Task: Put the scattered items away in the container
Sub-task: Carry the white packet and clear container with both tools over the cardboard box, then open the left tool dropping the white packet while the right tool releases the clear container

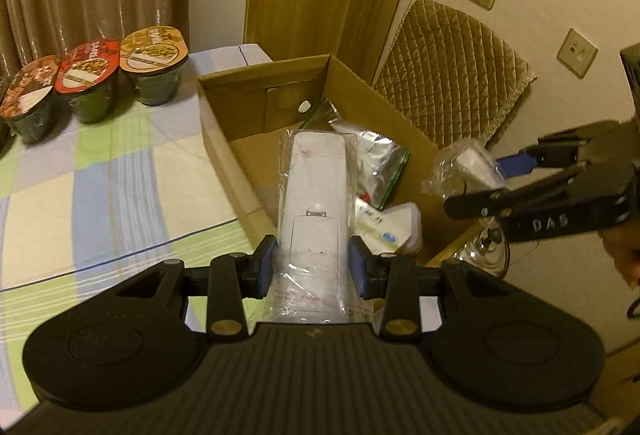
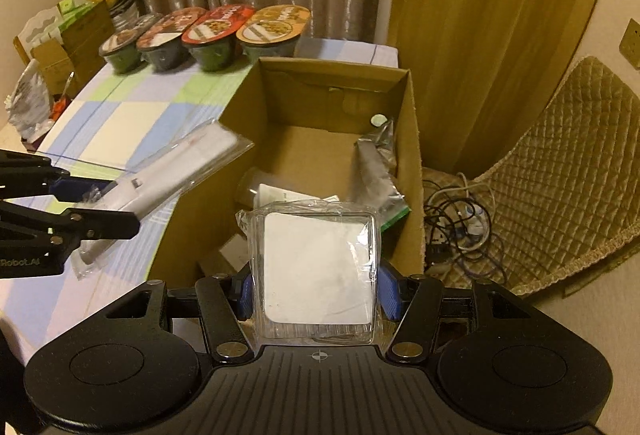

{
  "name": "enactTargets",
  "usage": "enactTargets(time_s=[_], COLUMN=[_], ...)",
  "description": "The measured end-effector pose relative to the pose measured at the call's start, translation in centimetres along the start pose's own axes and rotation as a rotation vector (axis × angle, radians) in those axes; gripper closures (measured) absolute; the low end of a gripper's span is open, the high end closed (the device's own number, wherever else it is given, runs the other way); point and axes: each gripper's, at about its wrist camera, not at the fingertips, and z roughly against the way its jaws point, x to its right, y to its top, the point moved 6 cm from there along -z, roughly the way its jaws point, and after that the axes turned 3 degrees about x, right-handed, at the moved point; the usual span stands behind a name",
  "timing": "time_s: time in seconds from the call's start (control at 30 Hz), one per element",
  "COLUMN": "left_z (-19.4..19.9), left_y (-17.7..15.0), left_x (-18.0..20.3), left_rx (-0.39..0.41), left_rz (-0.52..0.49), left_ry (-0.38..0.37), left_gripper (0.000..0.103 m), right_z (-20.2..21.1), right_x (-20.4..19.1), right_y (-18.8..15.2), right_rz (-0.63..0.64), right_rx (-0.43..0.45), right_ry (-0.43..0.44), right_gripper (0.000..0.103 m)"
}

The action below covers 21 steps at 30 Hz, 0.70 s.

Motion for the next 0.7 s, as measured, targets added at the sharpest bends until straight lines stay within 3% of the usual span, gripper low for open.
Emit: enactTargets(time_s=[0.4, 0.43, 0.5, 0.7], left_z=[-2.9, -3.1, -3.4, -3.1], left_y=[1.4, 1.7, 2.0, 1.6], left_x=[0.8, 0.8, 0.8, -0.7], left_rx=[0.013, 0.020, 0.030, 0.028], left_rz=[0.049, 0.050, 0.042, 0.038], left_ry=[-0.001, 0.007, 0.011, 0.041], left_gripper=[0.070, 0.068, 0.055, 0.055], right_z=[-1.0, -1.2, -1.5, -1.8], right_x=[1.3, 1.4, 1.5, 1.8], right_y=[0.8, 0.9, 1.0, 1.2], right_rz=[-0.006, -0.006, -0.006, -0.008], right_rx=[0.005, 0.004, 0.001, 0.000], right_ry=[-0.007, -0.008, -0.010, -0.008], right_gripper=[0.043, 0.043, 0.043, 0.043])
